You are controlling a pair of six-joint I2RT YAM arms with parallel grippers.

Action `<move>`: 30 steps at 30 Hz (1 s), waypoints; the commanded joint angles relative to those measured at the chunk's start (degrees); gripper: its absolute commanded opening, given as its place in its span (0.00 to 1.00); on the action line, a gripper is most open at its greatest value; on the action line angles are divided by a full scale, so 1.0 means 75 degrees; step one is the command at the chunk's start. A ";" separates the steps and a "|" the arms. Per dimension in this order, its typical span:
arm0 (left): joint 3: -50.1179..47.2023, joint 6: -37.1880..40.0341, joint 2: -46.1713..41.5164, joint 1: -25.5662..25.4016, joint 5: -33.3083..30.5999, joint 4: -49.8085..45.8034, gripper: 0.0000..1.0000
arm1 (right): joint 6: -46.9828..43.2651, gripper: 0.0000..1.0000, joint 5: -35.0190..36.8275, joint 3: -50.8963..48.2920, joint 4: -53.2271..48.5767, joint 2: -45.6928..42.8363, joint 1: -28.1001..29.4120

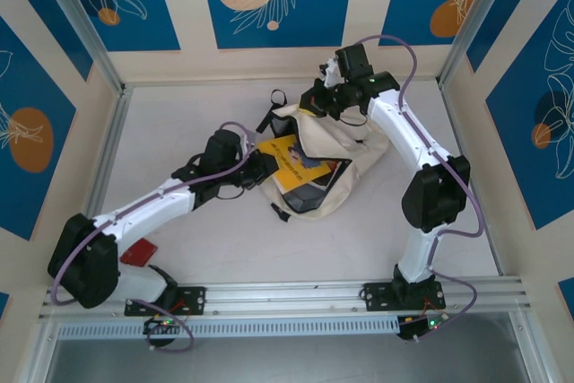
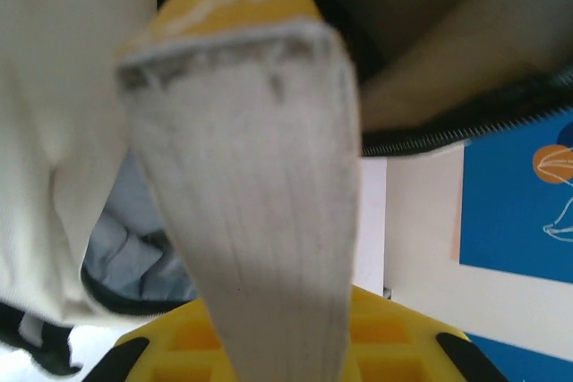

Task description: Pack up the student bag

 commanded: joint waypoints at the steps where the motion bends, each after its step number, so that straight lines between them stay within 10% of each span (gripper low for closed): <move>1: 0.0559 -0.0353 0.0341 -0.0378 -0.0820 0.1402 0.00 | 0.0112 0.00 -0.0385 -0.0067 0.0274 -0.0538 -0.0053; 13: 0.0957 -0.1600 0.2035 -0.1774 -0.3791 0.1877 0.00 | 0.0308 0.00 -0.0389 -0.0775 0.0466 -0.0890 -0.0258; 30: 0.1961 -0.2197 0.3769 -0.1736 -0.3038 0.1776 0.24 | 0.0650 0.00 -0.0349 -0.1372 0.0665 -0.1099 -0.0416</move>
